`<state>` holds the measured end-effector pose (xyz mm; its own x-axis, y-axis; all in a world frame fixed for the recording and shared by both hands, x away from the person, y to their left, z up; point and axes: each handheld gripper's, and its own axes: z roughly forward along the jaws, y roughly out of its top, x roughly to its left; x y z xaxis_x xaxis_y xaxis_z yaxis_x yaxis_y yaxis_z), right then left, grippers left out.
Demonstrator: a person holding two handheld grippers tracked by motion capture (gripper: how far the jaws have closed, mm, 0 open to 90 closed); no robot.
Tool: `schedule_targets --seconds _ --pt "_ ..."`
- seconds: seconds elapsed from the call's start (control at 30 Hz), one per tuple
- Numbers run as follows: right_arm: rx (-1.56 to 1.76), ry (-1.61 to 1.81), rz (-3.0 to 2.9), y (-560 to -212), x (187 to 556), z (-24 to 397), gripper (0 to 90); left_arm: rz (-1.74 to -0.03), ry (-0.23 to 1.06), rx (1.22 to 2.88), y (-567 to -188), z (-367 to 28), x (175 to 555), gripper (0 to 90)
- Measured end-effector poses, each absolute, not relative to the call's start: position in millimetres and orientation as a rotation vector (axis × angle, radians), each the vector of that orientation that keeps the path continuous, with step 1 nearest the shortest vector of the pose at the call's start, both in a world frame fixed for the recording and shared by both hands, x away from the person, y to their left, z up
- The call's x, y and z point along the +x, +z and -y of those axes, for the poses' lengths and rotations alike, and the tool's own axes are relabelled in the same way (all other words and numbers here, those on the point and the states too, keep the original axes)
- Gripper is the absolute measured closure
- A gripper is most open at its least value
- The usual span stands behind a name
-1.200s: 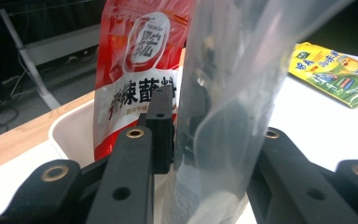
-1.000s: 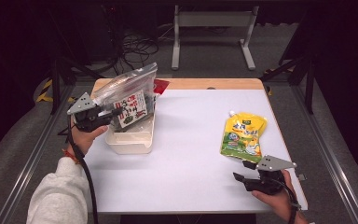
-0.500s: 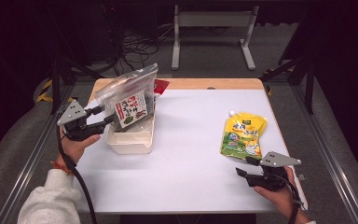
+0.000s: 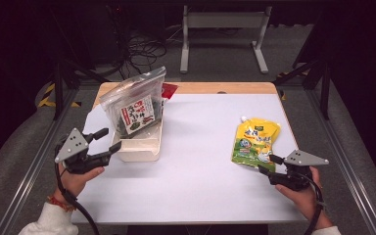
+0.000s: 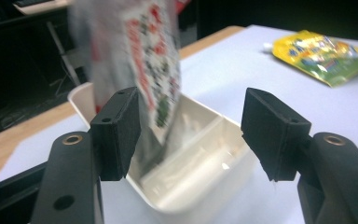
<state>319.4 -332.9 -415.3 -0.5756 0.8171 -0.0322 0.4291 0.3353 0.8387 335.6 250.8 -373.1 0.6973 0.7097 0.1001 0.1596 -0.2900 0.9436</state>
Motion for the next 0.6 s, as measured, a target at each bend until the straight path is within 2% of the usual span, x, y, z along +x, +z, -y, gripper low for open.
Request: schedule_targets --seconds 0.1,0.2,0.23,0.3,0.47,0.6 --pt "1.130 1.114 -2.110 -412.2 329.4 342.8 40.5 -0.678 0.590 1.831 -382.3 -244.9 324.5 36.0" --pt "1.155 1.099 -2.083 -411.4 335.7 349.7 40.4 -0.662 0.568 1.881 -392.5 -234.0 310.2 32.1" --pt "1.167 1.092 -2.073 -411.0 338.6 353.2 40.2 -0.663 0.514 1.880 -397.5 -229.0 305.1 30.3" --pt "1.207 1.093 -2.048 -411.0 345.7 361.1 39.7 -0.651 0.490 1.926 -406.8 -218.6 297.8 25.9" --pt "1.319 1.091 -2.048 -422.8 370.5 368.6 36.9 -0.612 0.425 2.052 -430.7 -196.2 291.8 18.7" --pt "1.353 1.075 -2.068 -430.8 387.1 364.1 34.9 -0.611 0.397 2.105 -444.2 -188.2 294.8 17.1"
